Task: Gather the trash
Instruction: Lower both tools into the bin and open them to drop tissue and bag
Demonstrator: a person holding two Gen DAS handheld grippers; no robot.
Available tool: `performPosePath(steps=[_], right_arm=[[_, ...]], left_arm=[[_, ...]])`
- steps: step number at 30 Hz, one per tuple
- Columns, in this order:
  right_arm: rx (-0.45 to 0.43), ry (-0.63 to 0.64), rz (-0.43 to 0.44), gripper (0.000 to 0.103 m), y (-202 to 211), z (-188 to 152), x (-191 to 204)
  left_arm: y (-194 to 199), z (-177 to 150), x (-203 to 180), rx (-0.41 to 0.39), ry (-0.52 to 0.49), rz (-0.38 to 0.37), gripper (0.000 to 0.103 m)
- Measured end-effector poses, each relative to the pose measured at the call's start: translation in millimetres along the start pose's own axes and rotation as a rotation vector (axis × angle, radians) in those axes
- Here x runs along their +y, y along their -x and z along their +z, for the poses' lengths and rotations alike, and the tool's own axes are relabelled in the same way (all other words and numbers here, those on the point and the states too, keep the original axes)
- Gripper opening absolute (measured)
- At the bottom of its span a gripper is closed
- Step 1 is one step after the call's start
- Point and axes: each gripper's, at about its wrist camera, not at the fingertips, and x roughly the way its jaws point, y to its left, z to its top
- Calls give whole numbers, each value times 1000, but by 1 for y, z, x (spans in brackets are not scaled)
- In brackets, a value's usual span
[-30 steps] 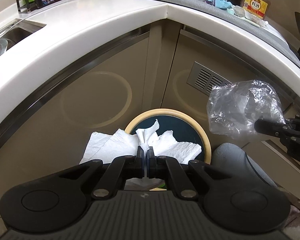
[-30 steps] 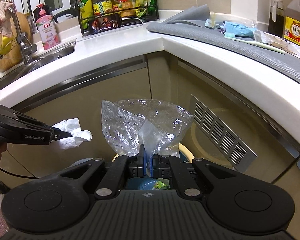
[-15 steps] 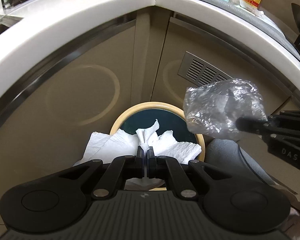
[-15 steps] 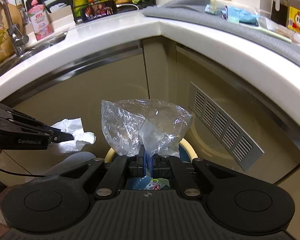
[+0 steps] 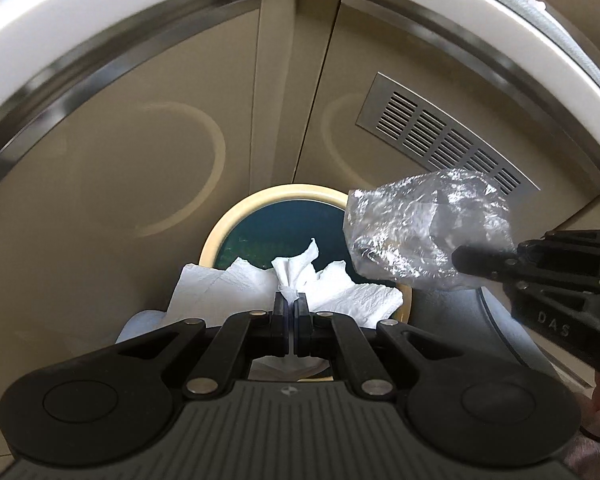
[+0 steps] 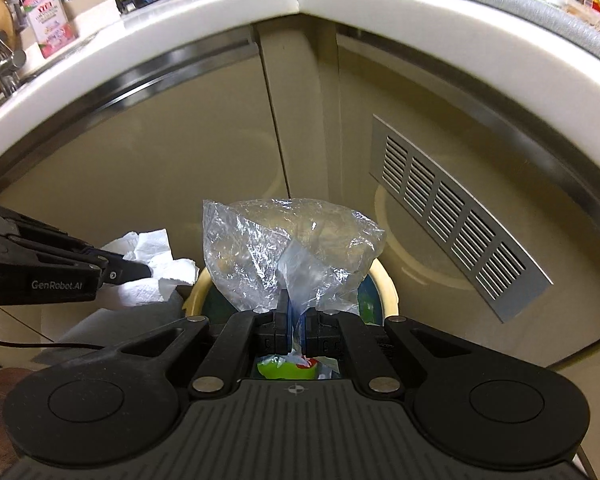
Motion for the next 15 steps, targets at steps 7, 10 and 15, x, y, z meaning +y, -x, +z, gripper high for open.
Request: performPosePath(steps=[7, 10, 15], right_arm=[[56, -7, -8, 4, -25, 2, -5], [79, -8, -11, 4, -36, 4, -5], [118, -12, -17, 4, -55, 9, -6]], left_arm=[[-20, 13, 0, 29, 4, -2, 2], [-28, 18, 2, 46, 12, -4, 2], [-43, 22, 6, 74, 14, 0, 2]])
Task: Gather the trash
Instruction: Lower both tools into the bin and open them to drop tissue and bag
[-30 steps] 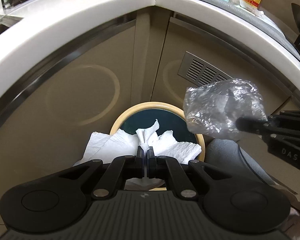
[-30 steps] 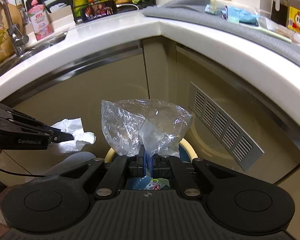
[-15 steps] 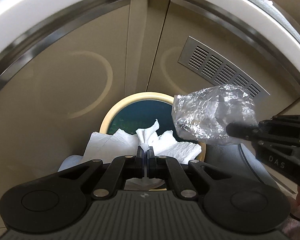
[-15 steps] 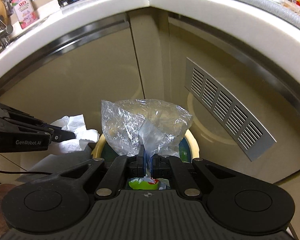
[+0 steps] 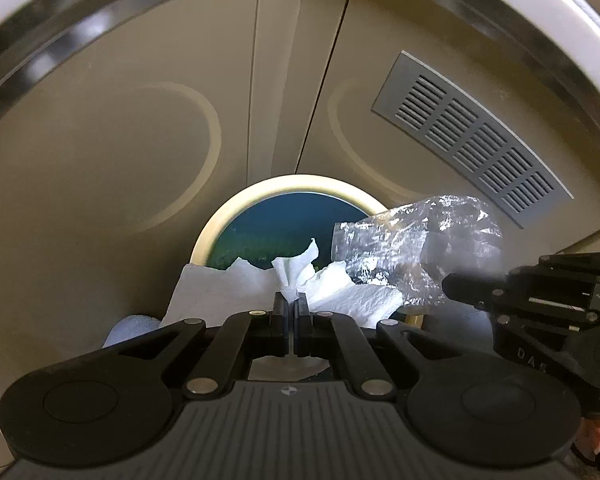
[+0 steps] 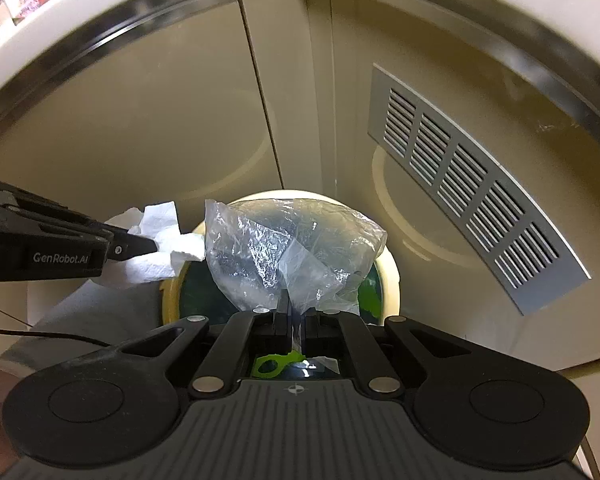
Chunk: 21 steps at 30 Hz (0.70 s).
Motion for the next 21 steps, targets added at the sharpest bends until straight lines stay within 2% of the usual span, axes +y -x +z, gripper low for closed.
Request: performPosePath(steps=[12, 21], right_arm=[[90, -32, -17, 4, -47, 13, -5], [135, -37, -17, 4, -77, 21, -7]], left_arm=[[-51, 14, -2, 85, -6, 30, 2], [-71, 20, -5, 130, -9, 51, 2]])
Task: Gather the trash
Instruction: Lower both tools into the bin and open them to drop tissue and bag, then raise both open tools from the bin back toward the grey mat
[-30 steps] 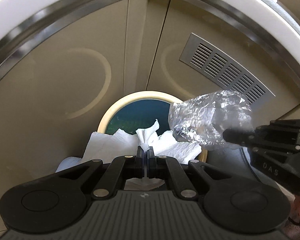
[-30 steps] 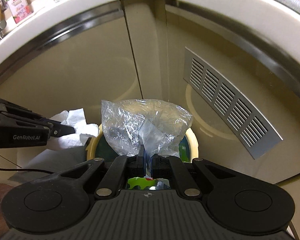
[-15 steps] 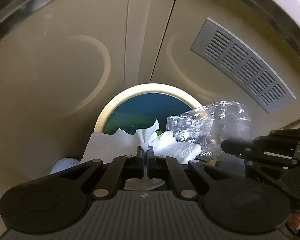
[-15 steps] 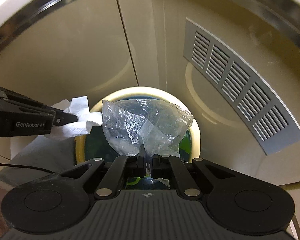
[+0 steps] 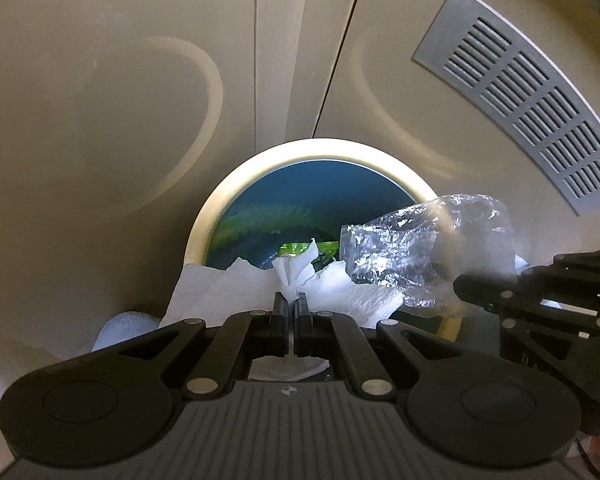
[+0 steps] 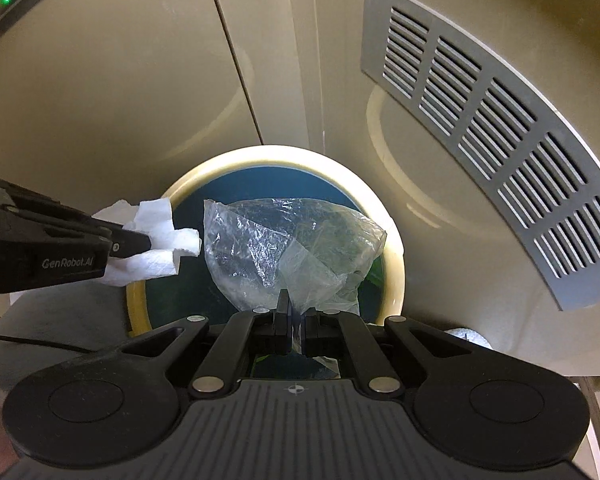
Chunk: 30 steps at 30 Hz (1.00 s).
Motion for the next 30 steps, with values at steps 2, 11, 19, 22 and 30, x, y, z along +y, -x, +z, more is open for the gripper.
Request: performPosePath(steps=[2, 11, 19, 22, 30], right_arm=[[6, 3, -3, 4, -5, 1, 2], [23, -8, -20, 5, -23, 6, 2], [40, -27, -19, 6, -22, 9, 6], [29, -19, -31, 28, -16, 11, 7], [-12, -7, -47, 66, 11, 10, 14]], left_arm=[[-7, 3, 1, 12, 2, 3, 2], [-23, 8, -4, 49, -29, 40, 2], [-27, 10, -3, 62, -64, 67, 33], [-19, 7, -2, 39, -64, 80, 96], [6, -16, 14, 18, -41, 108, 103]])
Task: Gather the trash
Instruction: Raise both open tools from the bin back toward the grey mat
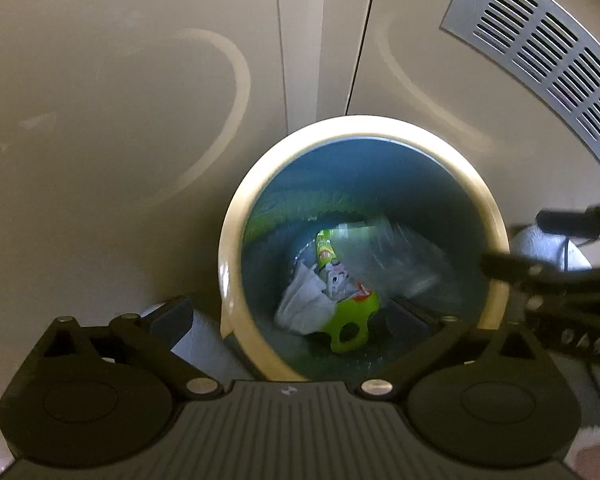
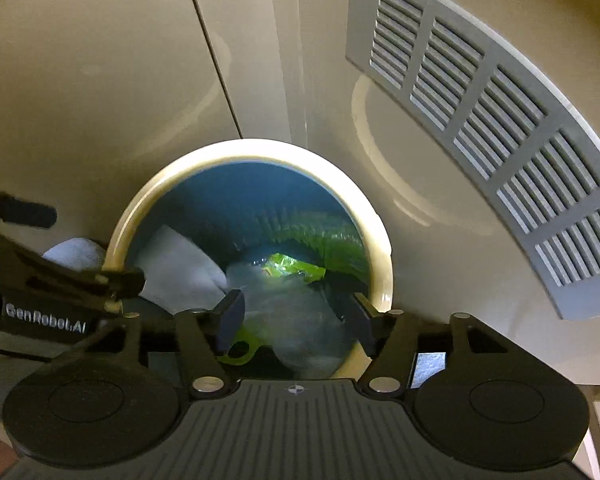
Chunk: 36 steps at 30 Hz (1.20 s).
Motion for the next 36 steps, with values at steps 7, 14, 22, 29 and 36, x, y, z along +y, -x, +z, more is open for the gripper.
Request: performPosePath(steps=[7, 14, 22, 29, 36], right_arm=[[-101, 68, 1, 72, 50, -9, 9], [-211, 143, -35, 76, 98, -36, 19], [-266, 206, -27, 79, 131, -62, 29], [-296, 151, -27, 79, 144, -75, 24], [-312, 148, -25, 80, 146, -81, 24]], left_arm=[[35, -29, 1, -62, 55, -1, 103], [76, -53, -9, -173, 37, 24, 103], [112, -66, -17, -267, 16, 63, 103], [129, -73, -26, -327, -11, 77, 103], [139, -75, -30, -363, -36, 101, 103]])
